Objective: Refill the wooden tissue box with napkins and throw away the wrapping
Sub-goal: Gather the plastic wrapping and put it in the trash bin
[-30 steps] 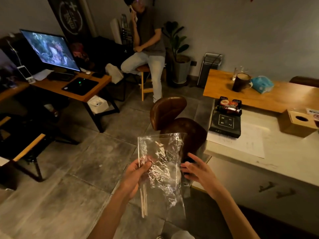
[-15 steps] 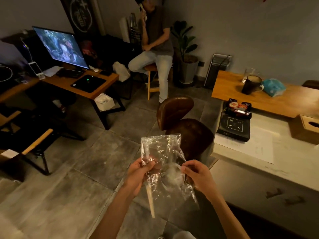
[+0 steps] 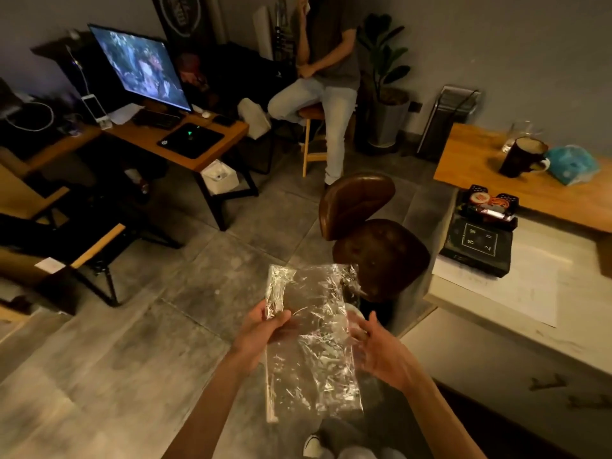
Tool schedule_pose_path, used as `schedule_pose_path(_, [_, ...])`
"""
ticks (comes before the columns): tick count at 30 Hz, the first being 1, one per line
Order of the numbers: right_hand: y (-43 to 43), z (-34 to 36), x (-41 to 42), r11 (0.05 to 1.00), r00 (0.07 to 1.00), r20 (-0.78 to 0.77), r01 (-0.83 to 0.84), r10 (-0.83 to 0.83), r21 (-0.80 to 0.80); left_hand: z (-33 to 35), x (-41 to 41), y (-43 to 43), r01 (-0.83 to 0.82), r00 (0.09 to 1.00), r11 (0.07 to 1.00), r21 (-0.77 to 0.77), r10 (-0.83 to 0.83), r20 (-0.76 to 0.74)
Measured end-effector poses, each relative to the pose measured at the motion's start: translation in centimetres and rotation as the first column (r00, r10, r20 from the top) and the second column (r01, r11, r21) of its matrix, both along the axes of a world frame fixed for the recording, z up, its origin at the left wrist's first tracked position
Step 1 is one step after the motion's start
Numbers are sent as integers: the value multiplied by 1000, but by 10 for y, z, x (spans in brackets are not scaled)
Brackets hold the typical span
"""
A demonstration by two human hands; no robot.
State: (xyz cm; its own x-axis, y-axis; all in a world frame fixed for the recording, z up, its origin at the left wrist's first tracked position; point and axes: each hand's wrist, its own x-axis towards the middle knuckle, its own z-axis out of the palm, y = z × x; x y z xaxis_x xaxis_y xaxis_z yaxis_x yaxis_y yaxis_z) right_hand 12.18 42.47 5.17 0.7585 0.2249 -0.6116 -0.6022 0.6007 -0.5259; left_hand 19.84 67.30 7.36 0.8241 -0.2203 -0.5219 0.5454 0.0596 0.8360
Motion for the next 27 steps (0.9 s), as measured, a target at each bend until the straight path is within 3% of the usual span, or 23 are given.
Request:
schedule_pose_path(2, [-6,0,2,998,998,-3,-69,69,-6,-2,-2,-3,5,998,995,99,-11,61])
schedule_pose_path(7, [-28,0,9,963,969,-2,-246,247,-114,2,-7,-30,52,993,987,153,-67,95])
schedule_pose_path(11, [-57,3,20,934,973,8,-219,230,-283,2,-3,-44,92,996,991,101,-92,1])
schedule_pose_path(13, [-74,5,27,940,977,34,-194,212,-282,1,-6,-50,125,992,989,81,-123,-32])
schedule_pose_path(16, [-99,12,39,920,948,116,-249,295,-304,-4,-9,-64,103,991,983,155,-115,68])
schedule_pose_path(19, [-116,8,53,920,936,192,-224,295,-322,-9,-9,-84,-50,992,998,43,45,114])
schedule_pose_path(23, [-127,-1,64,913,938,274,-88,210,-398,-18,-9,-109,-183,982,974,-135,188,25])
schedule_pose_path(27, [-138,-6,76,906,762,563,-73,320,-417,-27,-10,-107,-180,982,966,-186,168,-82])
